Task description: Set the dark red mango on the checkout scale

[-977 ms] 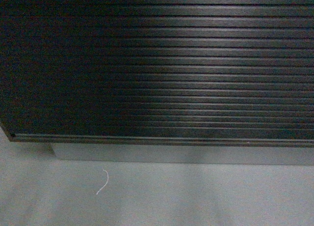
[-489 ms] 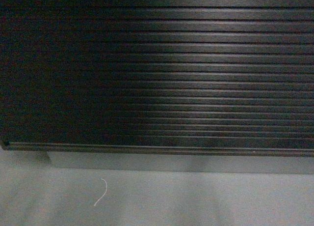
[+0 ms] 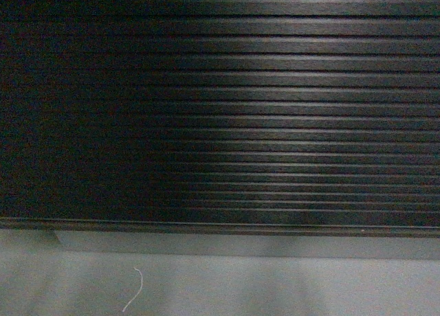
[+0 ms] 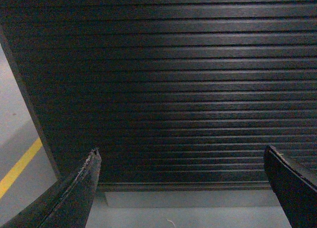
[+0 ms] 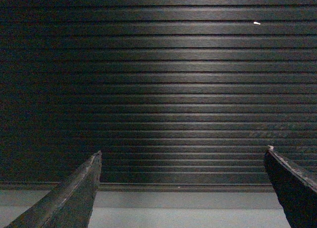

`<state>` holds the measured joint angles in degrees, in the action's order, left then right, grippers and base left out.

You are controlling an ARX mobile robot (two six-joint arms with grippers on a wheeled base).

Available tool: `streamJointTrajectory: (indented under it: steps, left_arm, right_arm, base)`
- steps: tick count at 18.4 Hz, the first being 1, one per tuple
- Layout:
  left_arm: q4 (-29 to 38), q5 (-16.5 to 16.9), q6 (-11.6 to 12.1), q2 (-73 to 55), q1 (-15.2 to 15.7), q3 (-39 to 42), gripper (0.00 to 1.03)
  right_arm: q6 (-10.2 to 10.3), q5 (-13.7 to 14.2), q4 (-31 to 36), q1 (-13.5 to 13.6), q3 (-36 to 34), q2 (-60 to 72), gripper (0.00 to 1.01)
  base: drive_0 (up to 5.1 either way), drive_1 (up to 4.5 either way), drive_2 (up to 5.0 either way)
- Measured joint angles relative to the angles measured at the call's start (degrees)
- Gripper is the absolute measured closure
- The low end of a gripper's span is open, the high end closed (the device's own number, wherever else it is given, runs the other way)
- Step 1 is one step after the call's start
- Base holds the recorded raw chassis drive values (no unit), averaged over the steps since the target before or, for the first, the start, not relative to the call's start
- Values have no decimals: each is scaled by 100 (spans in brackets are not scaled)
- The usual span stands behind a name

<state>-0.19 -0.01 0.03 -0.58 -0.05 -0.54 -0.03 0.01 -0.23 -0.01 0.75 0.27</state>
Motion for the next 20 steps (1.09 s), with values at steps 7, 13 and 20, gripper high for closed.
streamJointTrajectory:
  steps: [7, 13, 20]
  left_arm:
    - [0, 0, 0, 0, 0, 0, 5]
    - [2, 0, 0, 0, 0, 0, 5]
    - [7, 0, 0, 0, 0, 0, 5]
  right_arm:
    - [0, 0, -2, 0, -2, 0, 3]
    - [0, 0, 0, 0, -2, 0, 3]
    - [0, 0, 0, 0, -2, 0, 3]
  base:
    - [8, 178, -162]
    - [-2, 168, -172]
    - [-6, 90, -102]
